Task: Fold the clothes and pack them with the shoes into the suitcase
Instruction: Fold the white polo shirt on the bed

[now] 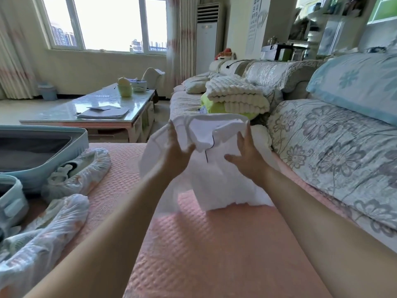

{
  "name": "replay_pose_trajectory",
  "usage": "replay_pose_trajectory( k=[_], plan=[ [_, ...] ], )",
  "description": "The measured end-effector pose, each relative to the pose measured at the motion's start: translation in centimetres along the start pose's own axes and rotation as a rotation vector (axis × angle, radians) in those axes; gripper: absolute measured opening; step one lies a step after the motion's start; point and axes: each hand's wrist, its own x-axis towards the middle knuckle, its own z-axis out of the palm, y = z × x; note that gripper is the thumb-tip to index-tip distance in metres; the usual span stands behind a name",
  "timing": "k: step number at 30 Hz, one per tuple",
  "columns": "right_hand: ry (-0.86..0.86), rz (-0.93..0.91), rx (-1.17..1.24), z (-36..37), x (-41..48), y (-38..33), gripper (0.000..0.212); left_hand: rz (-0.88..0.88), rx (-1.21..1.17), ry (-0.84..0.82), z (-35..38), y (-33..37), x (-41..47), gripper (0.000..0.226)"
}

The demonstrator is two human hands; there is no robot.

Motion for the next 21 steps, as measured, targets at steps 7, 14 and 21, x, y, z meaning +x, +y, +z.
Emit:
replay_pose_trajectory(
  k=[7, 14, 21],
  plan=[
    [-0.149, -0.056, -0.777, 1.6, -2.7, 5.4, 0.057, 0.224, 0.738, -0.403, 2.8, -6.6, -2.5, 0.050],
    [-0.264, 0.134, -1.245, 1.4, -3.1, 8.3, 0.074, 0.278, 0.740, -0.555, 6.8, -9.2, -4.3, 0.077],
    [-0.171, 0.005, -0.901, 0.9, -3.6, 7.6, 0.032, 0.271, 0.640, -0.440, 8.0, -9.1, -4.1, 0.024]
  ],
)
